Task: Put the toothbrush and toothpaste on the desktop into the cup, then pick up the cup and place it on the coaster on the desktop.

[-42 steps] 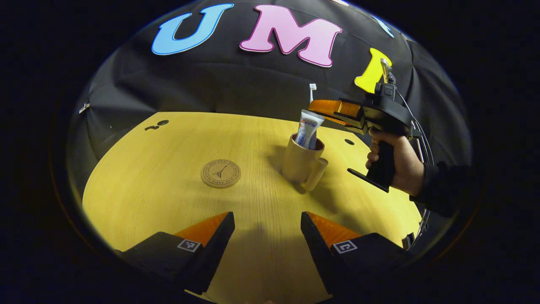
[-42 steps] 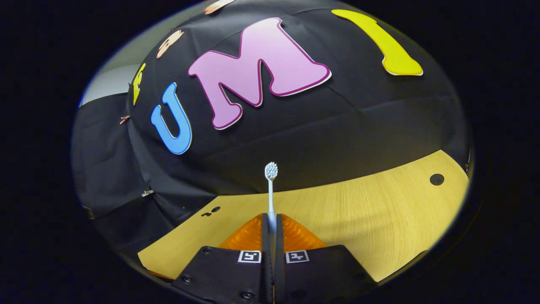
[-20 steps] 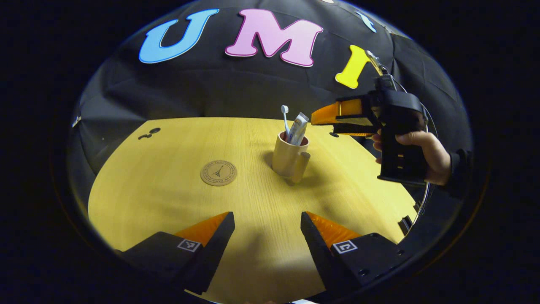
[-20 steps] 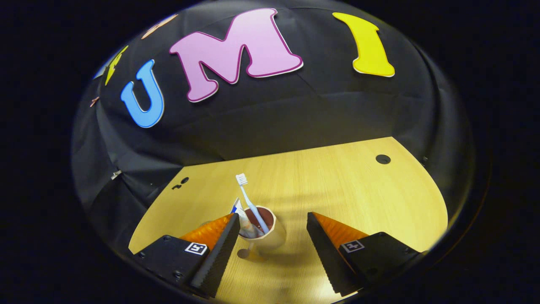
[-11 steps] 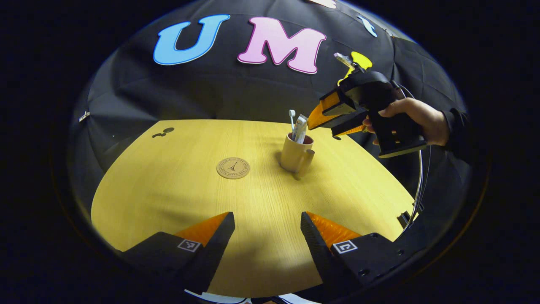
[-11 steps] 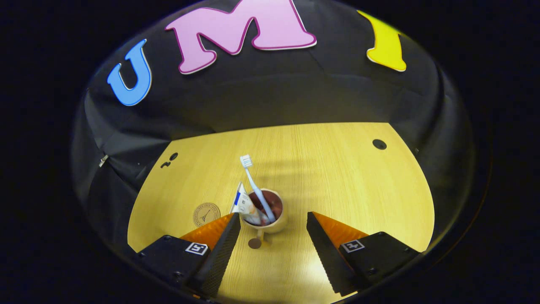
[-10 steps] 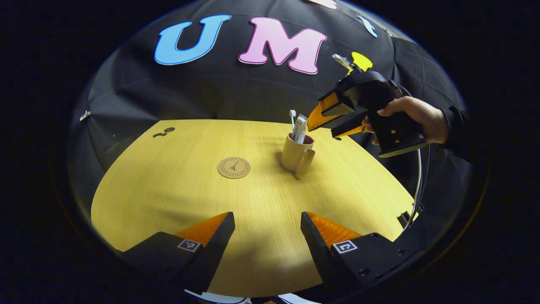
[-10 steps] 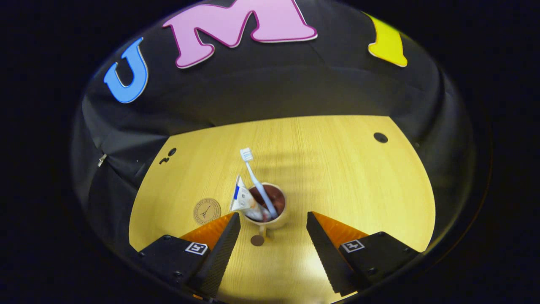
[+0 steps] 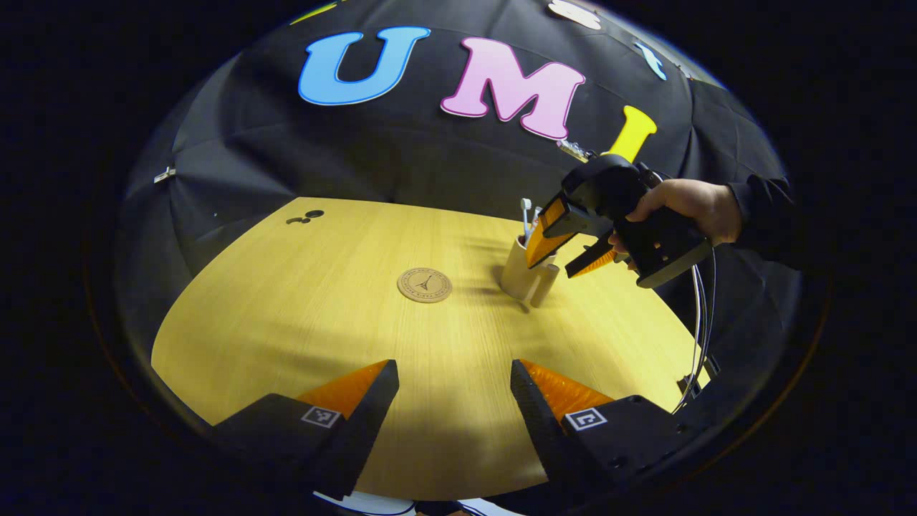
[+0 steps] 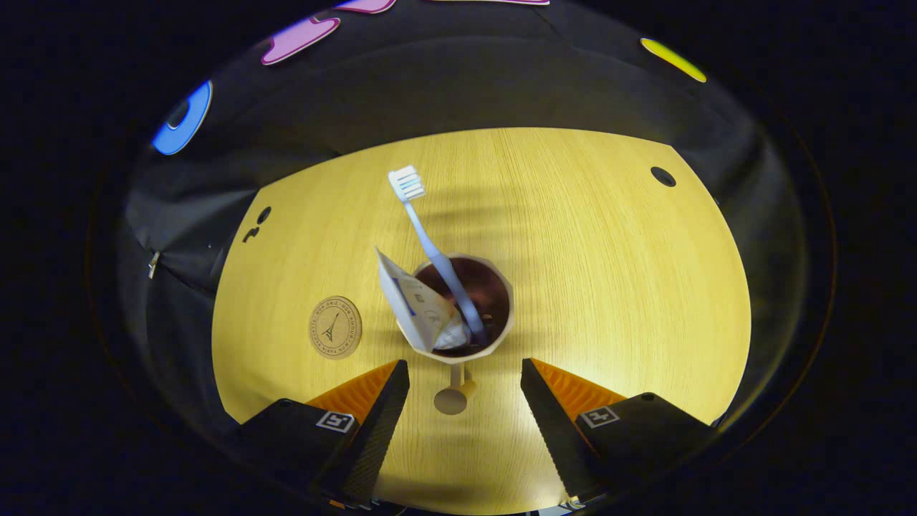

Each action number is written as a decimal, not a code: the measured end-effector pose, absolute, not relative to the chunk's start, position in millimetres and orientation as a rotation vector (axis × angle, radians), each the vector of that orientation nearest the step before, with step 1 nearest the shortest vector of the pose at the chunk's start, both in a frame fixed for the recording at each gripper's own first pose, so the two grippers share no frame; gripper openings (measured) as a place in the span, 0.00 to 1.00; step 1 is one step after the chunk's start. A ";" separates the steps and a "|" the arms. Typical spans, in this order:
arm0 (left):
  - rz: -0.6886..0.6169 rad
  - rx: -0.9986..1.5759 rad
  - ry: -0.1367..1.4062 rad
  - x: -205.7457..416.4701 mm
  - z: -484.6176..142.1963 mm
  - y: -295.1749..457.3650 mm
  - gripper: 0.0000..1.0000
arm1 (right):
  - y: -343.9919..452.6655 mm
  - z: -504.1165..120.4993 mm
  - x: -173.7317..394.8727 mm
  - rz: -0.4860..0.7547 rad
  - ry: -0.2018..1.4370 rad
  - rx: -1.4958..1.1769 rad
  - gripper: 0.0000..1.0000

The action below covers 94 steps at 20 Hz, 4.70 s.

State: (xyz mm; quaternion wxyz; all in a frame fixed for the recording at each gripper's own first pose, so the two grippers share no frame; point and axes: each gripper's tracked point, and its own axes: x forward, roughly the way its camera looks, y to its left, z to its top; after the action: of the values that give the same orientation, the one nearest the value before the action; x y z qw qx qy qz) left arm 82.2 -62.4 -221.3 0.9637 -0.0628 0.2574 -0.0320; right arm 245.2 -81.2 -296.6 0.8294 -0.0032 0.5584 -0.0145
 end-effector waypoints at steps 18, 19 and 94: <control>-0.003 -0.138 0.567 96.4 -232.4 -42.6 0.98 | -83.1 -347.7 244.7 -0.087 1.312 -0.062 0.67; -0.005 -0.136 0.569 97.4 -232.2 -43.4 0.98 | -84.3 -346.4 243.9 -0.094 1.309 -0.076 0.57; 0.029 -0.055 0.290 70.1 -101.9 4.9 0.98 | 53.1 -122.1 155.2 0.210 0.566 -0.142 0.99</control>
State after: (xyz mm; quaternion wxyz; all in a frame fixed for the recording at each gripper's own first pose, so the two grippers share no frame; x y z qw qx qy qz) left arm 70.1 4.9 -101.9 0.9890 -0.0275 0.1445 0.0146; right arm 155.2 53.1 -122.1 0.9524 -0.0698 0.2783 0.1033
